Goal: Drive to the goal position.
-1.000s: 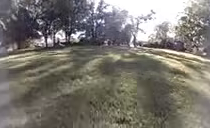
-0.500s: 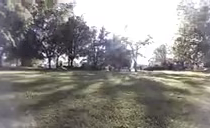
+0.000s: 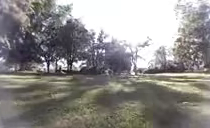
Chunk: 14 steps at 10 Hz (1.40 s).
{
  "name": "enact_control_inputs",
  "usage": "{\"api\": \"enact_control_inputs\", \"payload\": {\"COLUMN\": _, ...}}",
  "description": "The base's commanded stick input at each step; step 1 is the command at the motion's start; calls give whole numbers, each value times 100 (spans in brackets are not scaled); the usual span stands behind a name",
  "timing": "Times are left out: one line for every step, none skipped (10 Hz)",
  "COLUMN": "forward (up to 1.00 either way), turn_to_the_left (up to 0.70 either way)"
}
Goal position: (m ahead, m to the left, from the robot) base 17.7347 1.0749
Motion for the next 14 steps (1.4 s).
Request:
{"api": "enact_control_inputs", "payload": {"forward": 100, "turn_to_the_left": 0}}
{"api": "enact_control_inputs", "payload": {"forward": 100, "turn_to_the_left": 0}}
{"api": "enact_control_inputs", "payload": {"forward": 100, "turn_to_the_left": 0}}
{"api": "enact_control_inputs", "payload": {"forward": 100, "turn_to_the_left": 0}}
{"api": "enact_control_inputs", "payload": {"forward": 100, "turn_to_the_left": 0}}
{"api": "enact_control_inputs", "payload": {"forward": 100, "turn_to_the_left": 0}}
{"api": "enact_control_inputs", "payload": {"forward": 100, "turn_to_the_left": 0}}
{"api": "enact_control_inputs", "payload": {"forward": 100, "turn_to_the_left": 0}}
{"api": "enact_control_inputs", "payload": {"forward": 100, "turn_to_the_left": 0}}
{"api": "enact_control_inputs", "payload": {"forward": 100, "turn_to_the_left": 0}}
{"api": "enact_control_inputs", "payload": {"forward": 100, "turn_to_the_left": 0}}
{"api": "enact_control_inputs", "payload": {"forward": 8, "turn_to_the_left": 0}}
{"api": "enact_control_inputs", "payload": {"forward": 7, "turn_to_the_left": 0}}
{"api": "enact_control_inputs", "payload": {"forward": 8, "turn_to_the_left": 0}}
